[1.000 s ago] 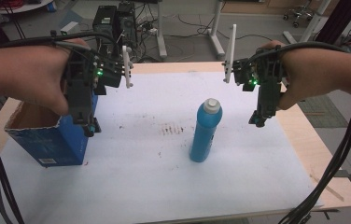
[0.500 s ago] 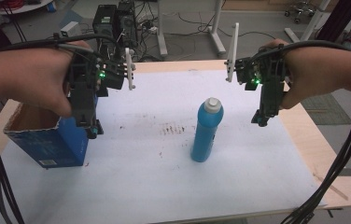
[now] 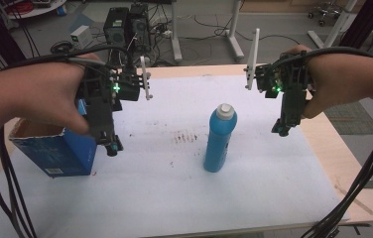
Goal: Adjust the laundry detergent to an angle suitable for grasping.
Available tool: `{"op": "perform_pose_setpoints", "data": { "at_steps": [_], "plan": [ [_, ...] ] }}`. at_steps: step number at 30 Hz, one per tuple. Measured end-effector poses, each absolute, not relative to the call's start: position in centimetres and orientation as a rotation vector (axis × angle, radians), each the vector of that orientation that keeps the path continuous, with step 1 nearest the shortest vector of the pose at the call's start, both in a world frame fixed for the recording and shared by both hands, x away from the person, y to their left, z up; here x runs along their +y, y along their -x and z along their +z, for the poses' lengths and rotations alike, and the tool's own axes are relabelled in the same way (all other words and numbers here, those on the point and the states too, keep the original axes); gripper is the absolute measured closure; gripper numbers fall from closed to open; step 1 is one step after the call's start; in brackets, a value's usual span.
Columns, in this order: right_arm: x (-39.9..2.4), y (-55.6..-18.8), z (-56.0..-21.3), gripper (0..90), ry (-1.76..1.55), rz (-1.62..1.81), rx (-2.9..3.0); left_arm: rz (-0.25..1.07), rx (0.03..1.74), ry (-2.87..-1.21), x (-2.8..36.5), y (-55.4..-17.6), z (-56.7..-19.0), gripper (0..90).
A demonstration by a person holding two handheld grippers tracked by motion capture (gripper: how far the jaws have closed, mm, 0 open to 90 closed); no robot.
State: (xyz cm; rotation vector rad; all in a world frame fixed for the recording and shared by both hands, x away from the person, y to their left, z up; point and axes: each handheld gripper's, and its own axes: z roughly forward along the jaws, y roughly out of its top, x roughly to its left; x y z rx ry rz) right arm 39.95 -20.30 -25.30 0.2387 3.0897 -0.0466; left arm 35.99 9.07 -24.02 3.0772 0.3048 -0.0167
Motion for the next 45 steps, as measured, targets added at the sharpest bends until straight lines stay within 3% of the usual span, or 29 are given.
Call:
{"op": "perform_pose_setpoints", "data": {
  "at_steps": [12, 24, 45],
  "plan": [
    [-20.8, -40.0, -25.5, 2.2, -0.225, -0.028, 3.09, 0.0, 0.633, -2.849, 5.7, -34.4, -24.4, 1.8],
    [-21.1, -40.0, -25.8, 2.2, -0.227, -0.019, 3.091, 0.013, 0.849, -2.659, 3.4, -33.4, -24.9, 1.8],
    [-23.7, -39.7, -26.5, 2.3, -0.284, 0.03, 3.091, 0.101, 0.962, -2.474, -1.4, -33.4, -26.0, 1.8]
  ]
}}
